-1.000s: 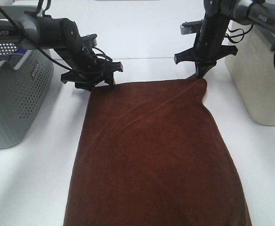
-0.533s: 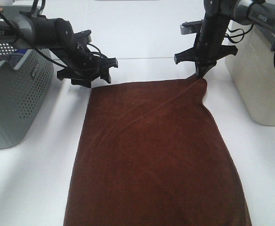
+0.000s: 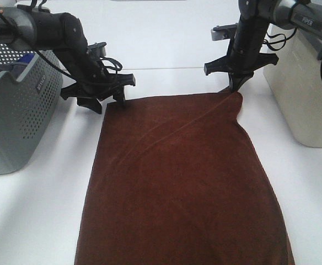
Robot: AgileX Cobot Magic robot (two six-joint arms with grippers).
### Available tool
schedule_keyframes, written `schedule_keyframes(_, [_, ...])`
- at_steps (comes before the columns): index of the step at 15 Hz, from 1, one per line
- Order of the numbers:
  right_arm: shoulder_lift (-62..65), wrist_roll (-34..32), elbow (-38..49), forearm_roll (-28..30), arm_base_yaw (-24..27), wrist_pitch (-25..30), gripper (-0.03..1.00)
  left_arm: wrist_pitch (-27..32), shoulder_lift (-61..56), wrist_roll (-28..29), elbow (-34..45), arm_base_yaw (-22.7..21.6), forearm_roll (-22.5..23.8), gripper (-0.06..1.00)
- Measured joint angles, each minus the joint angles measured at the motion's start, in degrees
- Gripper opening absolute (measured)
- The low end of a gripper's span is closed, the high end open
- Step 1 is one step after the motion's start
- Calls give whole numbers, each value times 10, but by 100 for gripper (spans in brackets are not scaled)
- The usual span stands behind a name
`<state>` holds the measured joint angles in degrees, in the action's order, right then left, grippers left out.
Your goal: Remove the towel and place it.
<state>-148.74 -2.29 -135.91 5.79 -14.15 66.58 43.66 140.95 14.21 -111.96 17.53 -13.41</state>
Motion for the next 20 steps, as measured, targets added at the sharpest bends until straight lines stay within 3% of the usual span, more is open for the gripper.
schedule_keyframes(4, [0,0,0,0,0,0,0,-9,6,-2,-1,0,-44,62])
schedule_keyframes(9, [0,0,-1,0,0,0,0,-101,13,-4,-1,0,-67,62])
schedule_keyframes(14, [0,0,-1,0,0,1,0,-151,15,-60,-1,-1,-148,57])
schedule_keyframes(18, [0,0,-1,0,0,4,0,-163,9,-116,-1,-1,-143,57])
schedule_keyframes(20, [0,0,-1,0,0,4,0,-117,4,-118,-1,-1,-122,57])
